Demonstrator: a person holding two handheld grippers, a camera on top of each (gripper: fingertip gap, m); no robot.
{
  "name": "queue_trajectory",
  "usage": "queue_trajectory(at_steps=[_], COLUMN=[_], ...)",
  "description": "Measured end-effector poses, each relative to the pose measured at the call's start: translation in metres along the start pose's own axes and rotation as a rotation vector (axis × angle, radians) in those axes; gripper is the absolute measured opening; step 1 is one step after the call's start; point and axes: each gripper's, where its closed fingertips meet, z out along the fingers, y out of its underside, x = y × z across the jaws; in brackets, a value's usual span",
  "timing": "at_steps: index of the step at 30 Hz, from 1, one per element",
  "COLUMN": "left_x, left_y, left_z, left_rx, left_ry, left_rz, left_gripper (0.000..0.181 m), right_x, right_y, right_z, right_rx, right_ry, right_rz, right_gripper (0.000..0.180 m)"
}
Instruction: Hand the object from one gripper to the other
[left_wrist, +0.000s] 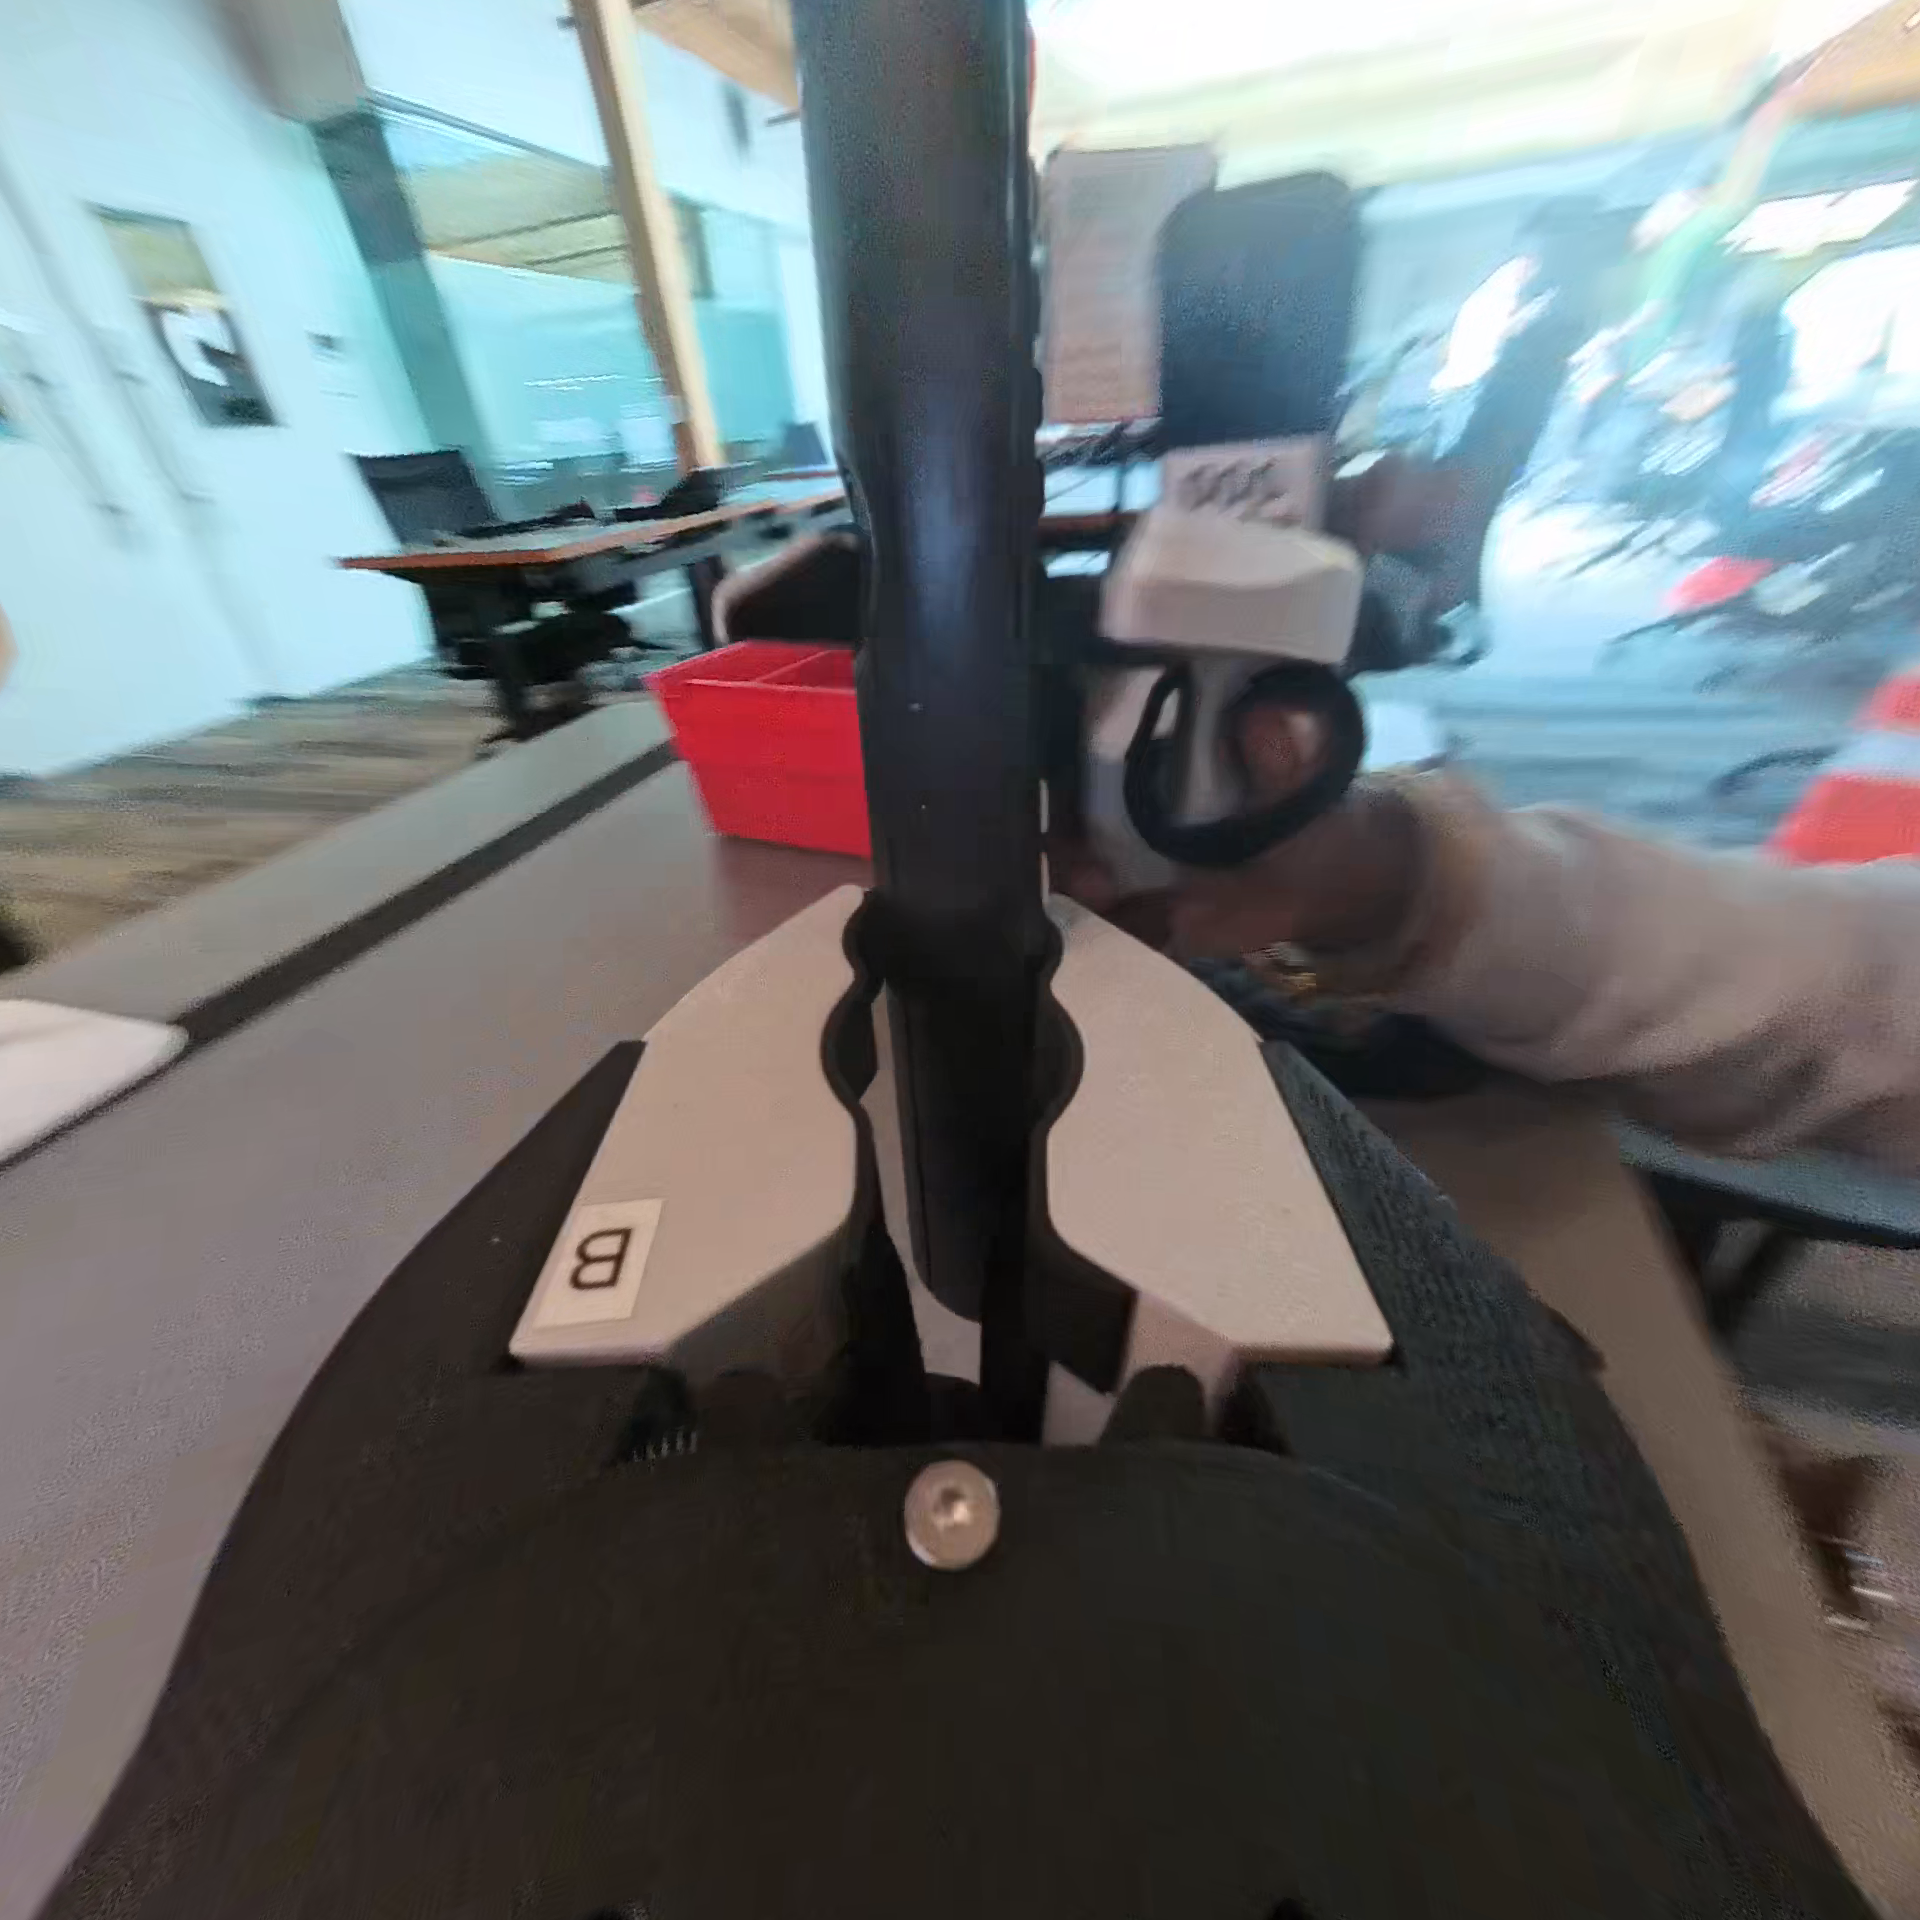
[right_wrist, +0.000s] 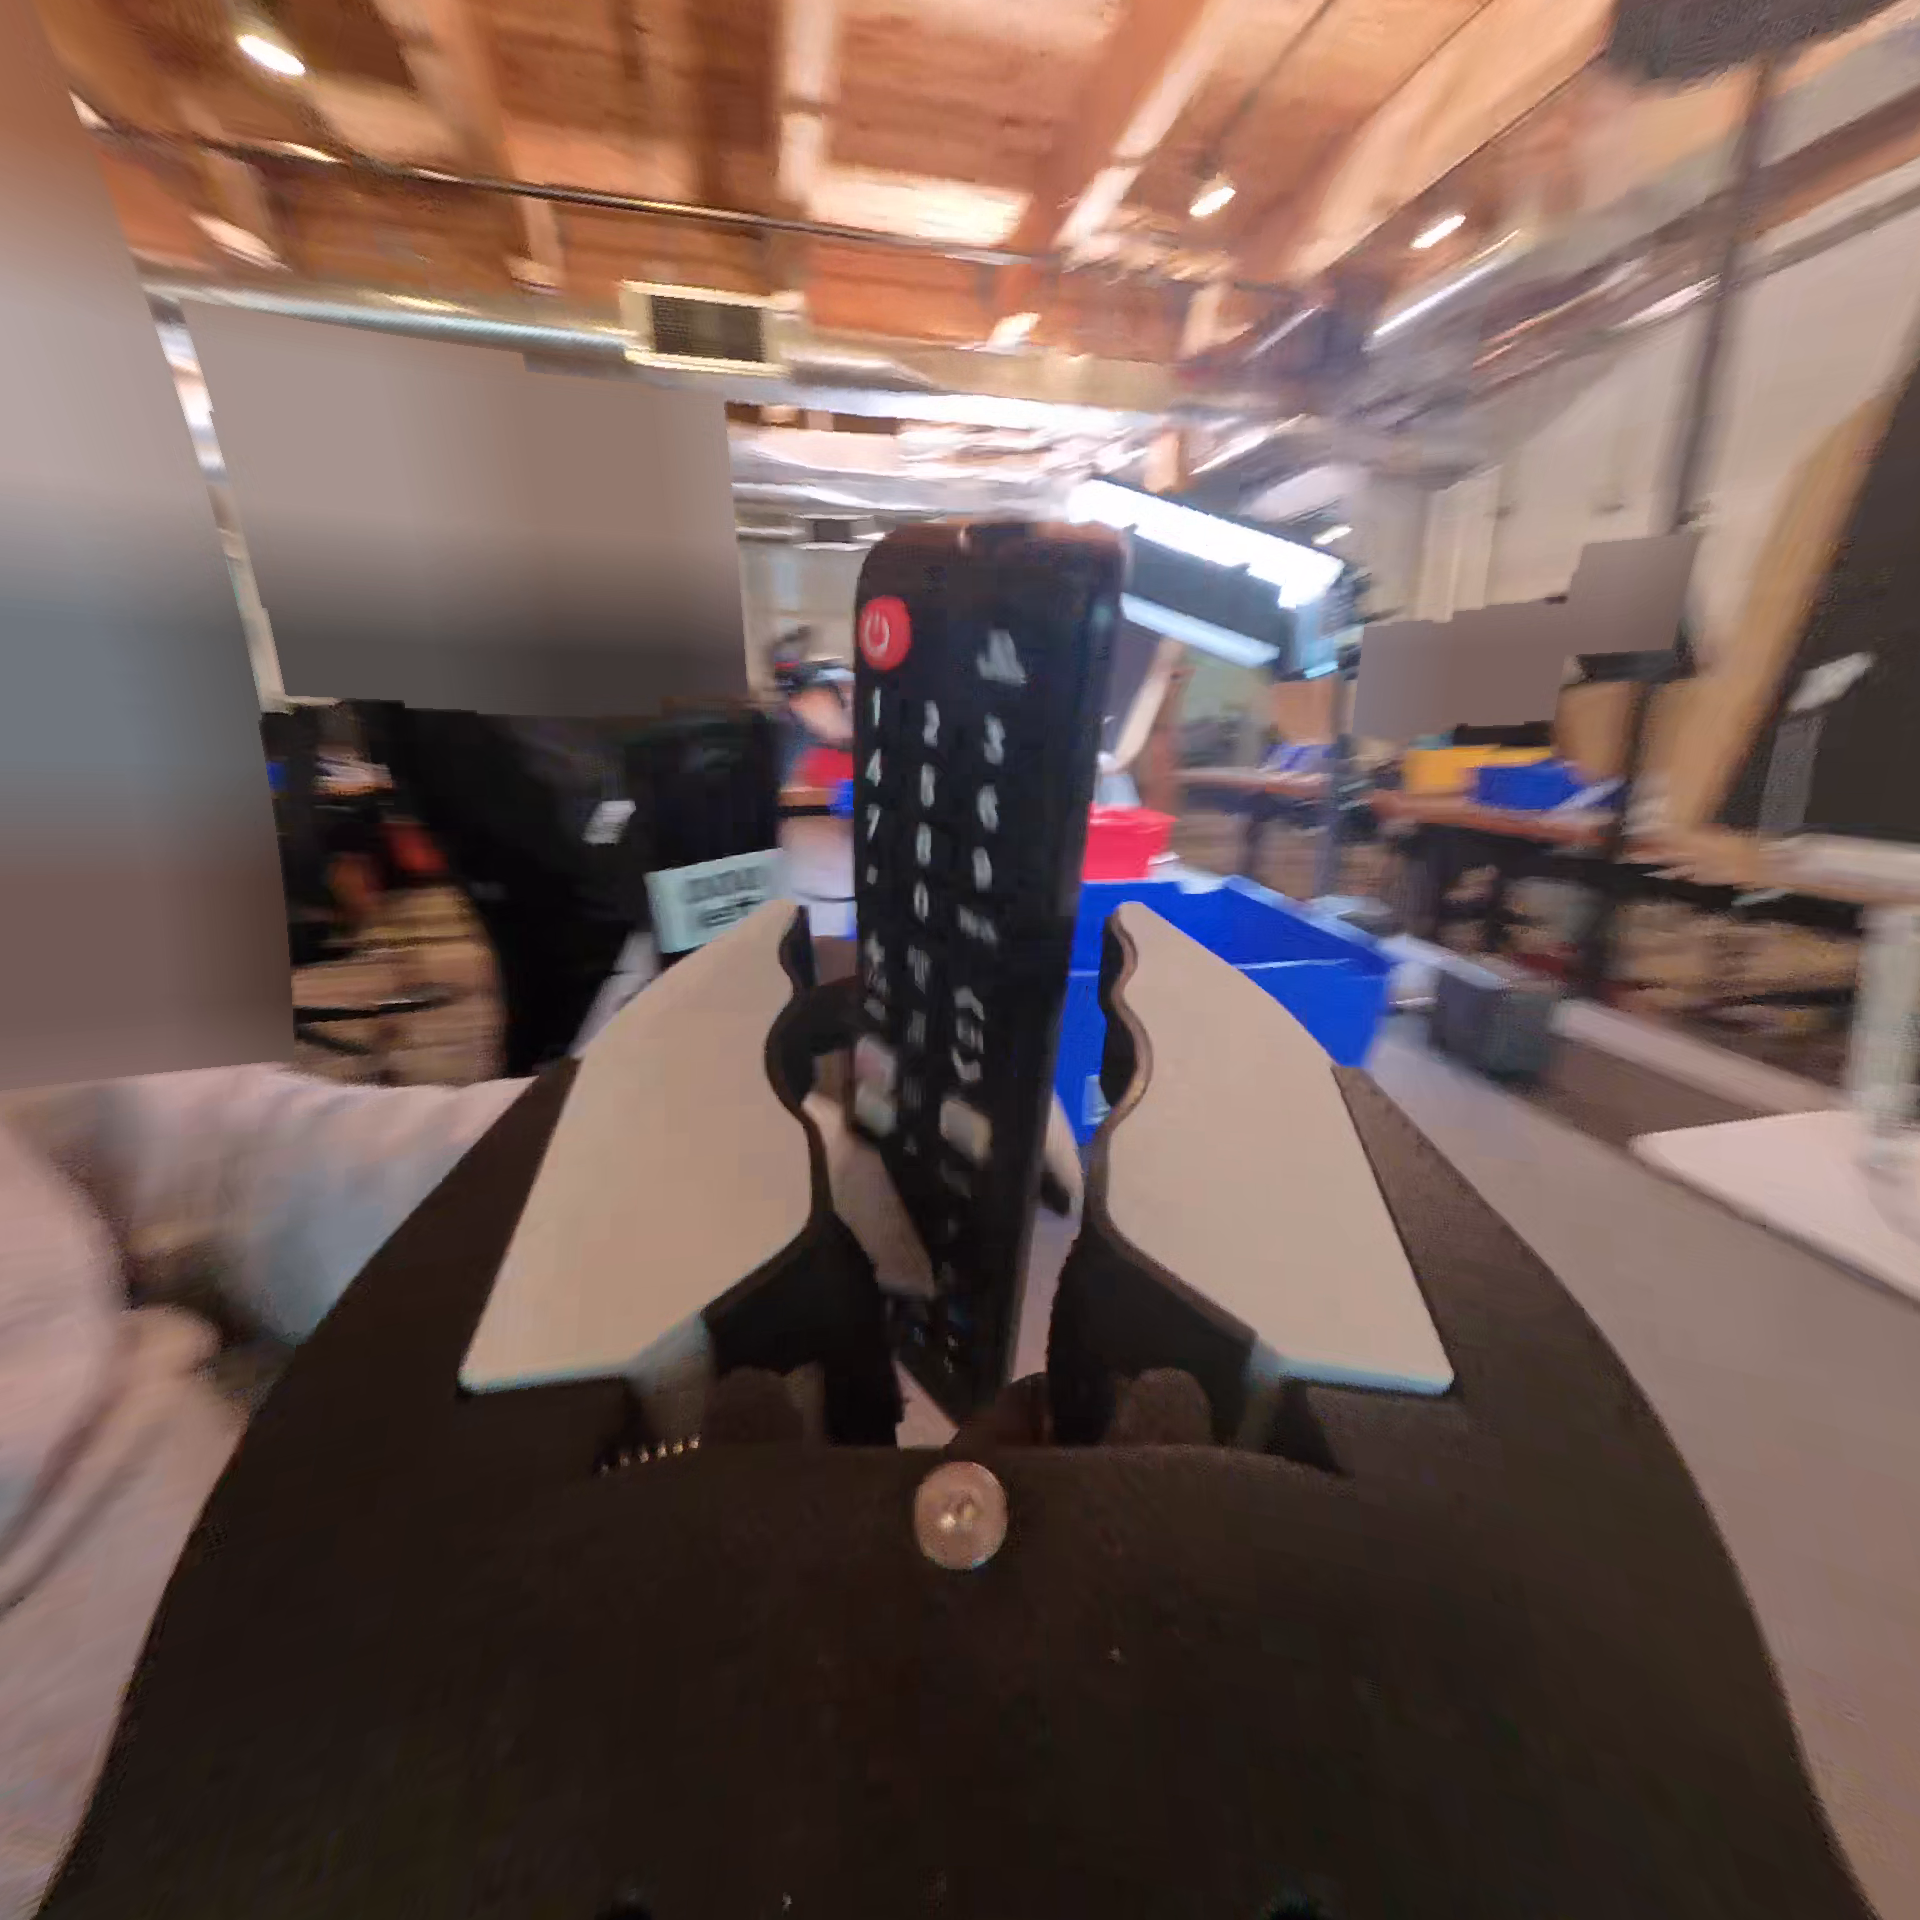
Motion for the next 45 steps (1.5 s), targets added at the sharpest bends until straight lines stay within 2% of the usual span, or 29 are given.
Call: queue_trajectory(at_steps=[2,4,7,9,11,13,15,17,20,23,27,28,31,33,36,39,41,43,45], left_x=[0.015,0.027,0.035,0.033,0.022,0.005,-0.011,-0.024,-0.028,-0.03,-0.023,-0.014,0.019,0.036,0.055,0.062,0.058,0.042,0.017], left_y=[-0.008,-0.009,-0.003,-0.001,-0.004,-0.003,-0.001,0.001,0.0,0.005,0.003,0.0,-0.007,-0.007,-0.003,0.0,-0.002,-0.003,-0.002], left_z=[-0.005,-0.008,-0.008,-0.007,-0.004,-0.002,-0.001,-0.002,0.0,0.002,0.001,0.002,-0.001,-0.004,-0.005,-0.004,-0.004,0.0,0.003], left_rx=[0.052,0.048,0.007,-0.001,0.021,0.032,0.015,-0.026,-0.066,-0.109,-0.06,-0.025,0.042,0.044,0.023,0.002,0.009,0.019,0.02], left_ry=[0.18,0.307,0.366,0.349,0.268,0.112,-0.069,-0.261,-0.419,-0.462,-0.332,-0.228,0.102,0.253,0.384,0.418,0.405,0.302,0.095], left_rz=[-0.128,-0.234,-0.258,-0.249,-0.242,-0.176,-0.04,0.16,0.384,0.422,0.286,0.224,0.037,-0.052,-0.072,-0.067,-0.093,-0.103,-0.039], left_gripper=[0.025,0.025,0.026,0.025,0.027,0.049,0.063,0.069,0.07,0.057,0.053,0.053,0.053,0.053,0.052,0.053,0.052,0.054,0.063], right_x=[-0.01,-0.02,-0.028,-0.027,-0.023,-0.008,0.005,0.014,0.016,0.014,0.01,0.004,-0.017,-0.026,-0.035,-0.048,-0.047,-0.038,-0.02], right_y=[0.006,0.011,0.016,0.021,0.02,0.019,0.018,0.017,0.015,0.018,0.018,0.015,-0.001,-0.001,-0.003,0.002,0.002,0.004,0.005], right_z=[-0.005,-0.009,-0.009,-0.009,-0.007,-0.003,-0.002,-0.002,0.0,0.003,0.006,0.006,0.001,-0.005,-0.01,-0.011,-0.011,-0.008,-0.004], right_rx=[-0.053,-0.09,-0.122,-0.177,-0.172,-0.15,-0.131,-0.102,-0.068,-0.058,-0.063,-0.052,0.017,0.001,-0.001,-0.04,-0.068,-0.078,-0.064], right_ry=[-0.161,-0.293,-0.342,-0.312,-0.238,-0.086,0.049,0.144,0.218,0.247,0.205,0.14,-0.102,-0.224,-0.347,-0.43,-0.407,-0.315,-0.157], right_rz=[0.14,0.261,0.304,0.237,0.134,0.056,0.003,-0.022,-0.041,-0.047,-0.04,-0.036,-0.007,0.076,0.207,0.227,0.199,0.14,0.076], right_gripper=[0.064,0.065,0.026,0.025,0.025,0.024,0.024,0.025,0.024,0.024,0.028,0.032,0.062,0.073,0.072,0.052,0.052,0.052,0.051])
